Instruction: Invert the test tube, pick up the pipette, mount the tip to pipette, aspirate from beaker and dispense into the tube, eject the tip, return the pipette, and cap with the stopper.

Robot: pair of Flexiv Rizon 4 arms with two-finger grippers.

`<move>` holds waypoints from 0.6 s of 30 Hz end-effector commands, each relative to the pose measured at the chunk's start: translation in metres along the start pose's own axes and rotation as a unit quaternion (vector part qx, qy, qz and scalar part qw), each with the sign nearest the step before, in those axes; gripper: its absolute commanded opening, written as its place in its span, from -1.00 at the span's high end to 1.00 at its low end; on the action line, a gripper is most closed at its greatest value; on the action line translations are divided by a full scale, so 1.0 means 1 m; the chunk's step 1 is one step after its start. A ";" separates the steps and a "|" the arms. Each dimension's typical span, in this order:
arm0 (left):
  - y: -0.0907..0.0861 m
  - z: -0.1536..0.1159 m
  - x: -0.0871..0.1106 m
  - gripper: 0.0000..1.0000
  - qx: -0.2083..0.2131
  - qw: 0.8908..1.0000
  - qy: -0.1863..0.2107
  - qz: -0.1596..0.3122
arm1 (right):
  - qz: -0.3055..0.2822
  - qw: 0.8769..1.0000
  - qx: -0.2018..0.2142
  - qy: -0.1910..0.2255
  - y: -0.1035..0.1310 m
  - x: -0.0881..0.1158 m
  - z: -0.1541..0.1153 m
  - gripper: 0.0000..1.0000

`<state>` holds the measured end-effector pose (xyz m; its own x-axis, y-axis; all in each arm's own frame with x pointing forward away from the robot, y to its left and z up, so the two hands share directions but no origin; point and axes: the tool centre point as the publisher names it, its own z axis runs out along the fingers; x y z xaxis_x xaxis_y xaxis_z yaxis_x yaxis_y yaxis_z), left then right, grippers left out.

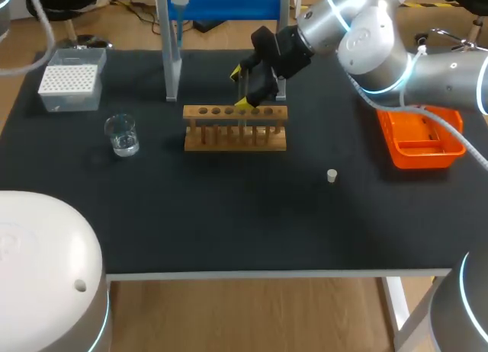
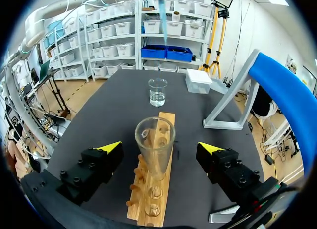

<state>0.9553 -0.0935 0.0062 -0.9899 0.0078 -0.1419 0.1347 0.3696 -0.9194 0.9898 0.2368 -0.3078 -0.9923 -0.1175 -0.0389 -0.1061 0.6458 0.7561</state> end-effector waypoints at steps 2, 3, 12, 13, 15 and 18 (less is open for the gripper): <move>-0.008 0.024 -0.017 1.00 0.006 1.000 0.030 0.004 | 0.000 1.000 0.002 0.001 0.001 0.000 -0.001 -1.00; -0.010 0.027 -0.017 1.00 0.007 0.999 0.032 0.006 | 0.000 1.000 0.002 0.001 0.001 0.000 -0.001 -1.00; -0.016 0.055 -0.017 1.00 0.020 0.998 0.051 0.011 | 0.000 1.000 0.002 0.001 0.001 0.000 -0.001 -1.00; -0.016 0.057 -0.017 1.00 0.023 0.998 0.052 0.012 | 0.000 1.000 0.002 0.001 0.001 0.000 -0.001 -1.00; -0.017 0.064 -0.017 1.00 0.028 0.998 0.057 0.014 | 0.000 1.000 0.002 0.001 0.001 0.000 -0.001 -1.00; -0.018 0.072 -0.018 1.00 0.034 0.997 0.064 0.015 | 0.000 1.000 0.002 0.001 0.001 0.000 -0.001 -1.00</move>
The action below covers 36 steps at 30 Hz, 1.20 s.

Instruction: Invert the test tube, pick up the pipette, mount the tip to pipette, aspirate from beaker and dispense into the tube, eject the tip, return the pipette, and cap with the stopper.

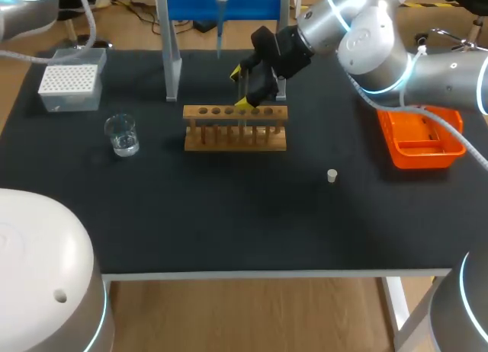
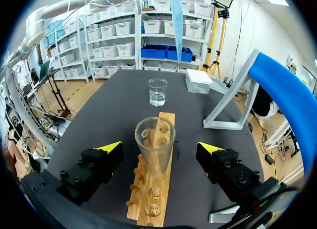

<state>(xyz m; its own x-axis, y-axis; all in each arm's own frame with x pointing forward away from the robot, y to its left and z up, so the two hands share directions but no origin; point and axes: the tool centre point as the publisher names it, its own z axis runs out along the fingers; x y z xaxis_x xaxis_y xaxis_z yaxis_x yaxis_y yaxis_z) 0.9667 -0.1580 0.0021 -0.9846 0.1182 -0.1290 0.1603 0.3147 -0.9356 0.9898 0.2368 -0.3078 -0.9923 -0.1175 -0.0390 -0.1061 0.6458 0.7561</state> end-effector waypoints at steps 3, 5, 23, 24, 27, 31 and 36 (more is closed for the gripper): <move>-0.001 0.016 -0.010 1.00 0.008 1.000 0.017 0.006 | 0.000 1.000 0.002 0.001 0.001 0.000 -0.001 -1.00; -0.002 0.019 -0.011 1.00 0.010 1.000 0.021 0.007 | 0.000 1.000 0.002 0.001 0.001 0.000 -0.001 -1.00; -0.004 0.022 -0.017 1.00 0.014 0.999 0.029 0.002 | 0.000 1.000 0.002 0.001 0.001 0.000 -0.001 -1.00; -0.004 0.022 -0.017 1.00 0.014 0.999 0.029 0.002 | 0.000 1.000 0.002 0.001 0.001 0.000 -0.001 -1.00; -0.004 0.022 -0.017 1.00 0.014 0.999 0.029 0.002 | 0.000 1.000 0.002 0.001 0.001 0.000 -0.001 -1.00; -0.004 0.022 -0.017 1.00 0.014 0.999 0.029 0.002 | 0.000 1.000 0.002 0.001 0.001 0.000 -0.001 -1.00; -0.004 0.022 -0.017 1.00 0.014 0.999 0.029 0.002 | 0.000 1.000 0.002 0.001 0.001 0.000 -0.001 -1.00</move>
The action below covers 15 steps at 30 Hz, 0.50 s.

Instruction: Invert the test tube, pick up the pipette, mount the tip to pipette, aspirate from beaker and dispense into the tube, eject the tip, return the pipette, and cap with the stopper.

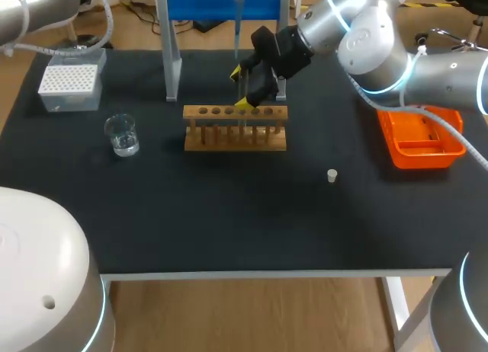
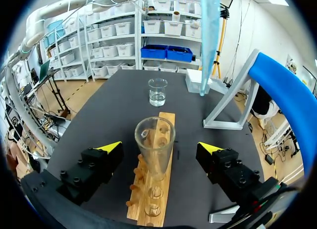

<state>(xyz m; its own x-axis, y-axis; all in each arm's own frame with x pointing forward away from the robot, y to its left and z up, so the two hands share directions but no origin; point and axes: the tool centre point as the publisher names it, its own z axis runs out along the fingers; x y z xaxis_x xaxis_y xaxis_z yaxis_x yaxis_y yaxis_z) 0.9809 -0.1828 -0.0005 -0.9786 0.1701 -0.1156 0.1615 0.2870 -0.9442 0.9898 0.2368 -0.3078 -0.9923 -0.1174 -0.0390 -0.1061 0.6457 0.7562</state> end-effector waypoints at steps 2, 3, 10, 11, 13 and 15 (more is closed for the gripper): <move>-0.001 -0.001 -0.001 1.00 -0.001 1.000 0.002 0.000 | 0.000 1.000 0.002 0.001 0.001 0.000 -0.001 -1.00; -0.001 -0.001 -0.001 1.00 -0.001 1.000 0.002 0.000 | 0.000 1.000 0.002 0.001 0.001 0.000 -0.001 -1.00; -0.001 -0.001 -0.001 1.00 -0.001 1.000 0.002 0.000 | 0.000 1.000 0.003 0.000 0.000 0.000 -0.001 -1.00; -0.001 -0.001 -0.001 1.00 -0.001 1.000 0.002 0.000 | -0.004 1.000 0.006 -0.005 -0.001 0.000 -0.002 -1.00; -0.001 -0.001 -0.001 1.00 -0.001 1.000 0.002 0.000 | -0.004 1.000 0.006 -0.005 -0.003 0.001 -0.002 -1.00; -0.001 -0.001 -0.001 1.00 -0.001 1.000 0.002 0.000 | -0.008 1.000 0.010 -0.010 -0.004 0.002 -0.004 -1.00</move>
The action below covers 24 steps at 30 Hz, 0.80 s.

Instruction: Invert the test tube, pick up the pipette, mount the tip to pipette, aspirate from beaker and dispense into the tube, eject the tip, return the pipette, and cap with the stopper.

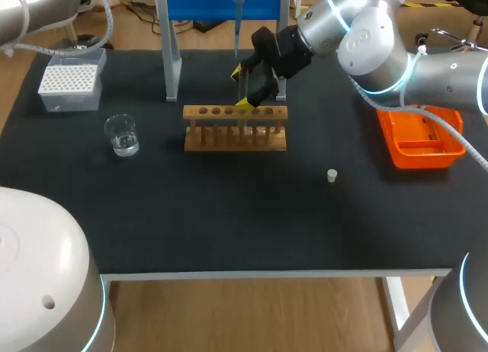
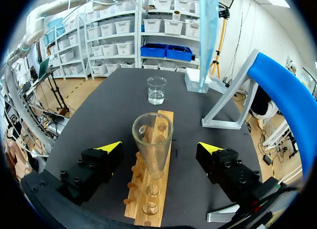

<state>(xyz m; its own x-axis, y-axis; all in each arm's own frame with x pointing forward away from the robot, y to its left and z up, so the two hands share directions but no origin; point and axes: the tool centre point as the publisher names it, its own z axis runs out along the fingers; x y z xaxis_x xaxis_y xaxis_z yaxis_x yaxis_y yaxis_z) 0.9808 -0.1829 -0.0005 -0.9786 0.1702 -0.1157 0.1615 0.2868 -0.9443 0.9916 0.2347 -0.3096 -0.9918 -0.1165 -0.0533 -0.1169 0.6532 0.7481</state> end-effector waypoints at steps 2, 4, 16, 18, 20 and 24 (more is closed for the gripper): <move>-0.001 -0.001 -0.001 1.00 -0.001 1.000 0.002 0.000 | -0.002 1.000 0.003 -0.006 -0.003 0.005 -0.005 -1.00; -0.001 -0.001 -0.001 1.00 -0.001 1.000 0.002 0.000 | 0.000 1.000 -0.001 -0.006 -0.005 0.006 -0.007 -1.00; -0.001 -0.001 -0.001 1.00 -0.001 1.000 0.002 0.000 | 0.001 1.000 -0.009 -0.010 -0.010 0.008 -0.016 -1.00; -0.001 -0.001 -0.001 1.00 -0.001 1.000 0.002 0.000 | 0.000 1.000 -0.011 -0.009 -0.008 0.010 -0.017 -1.00; -0.001 -0.001 -0.001 1.00 -0.001 1.000 0.002 0.000 | -0.002 1.000 -0.013 -0.008 -0.007 0.012 -0.016 -1.00; -0.001 -0.001 -0.001 1.00 -0.001 1.000 0.002 0.000 | -0.002 1.000 -0.013 -0.004 -0.007 0.015 -0.014 -1.00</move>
<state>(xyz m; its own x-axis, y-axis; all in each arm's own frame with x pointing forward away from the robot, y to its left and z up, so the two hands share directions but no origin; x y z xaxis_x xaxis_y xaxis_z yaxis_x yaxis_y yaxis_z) 0.9808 -0.1829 -0.0005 -0.9786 0.1701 -0.1158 0.1615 0.2868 -0.9443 0.9798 0.2186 -0.3064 -0.9918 -0.1118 -0.0620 -0.1191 0.6315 0.7662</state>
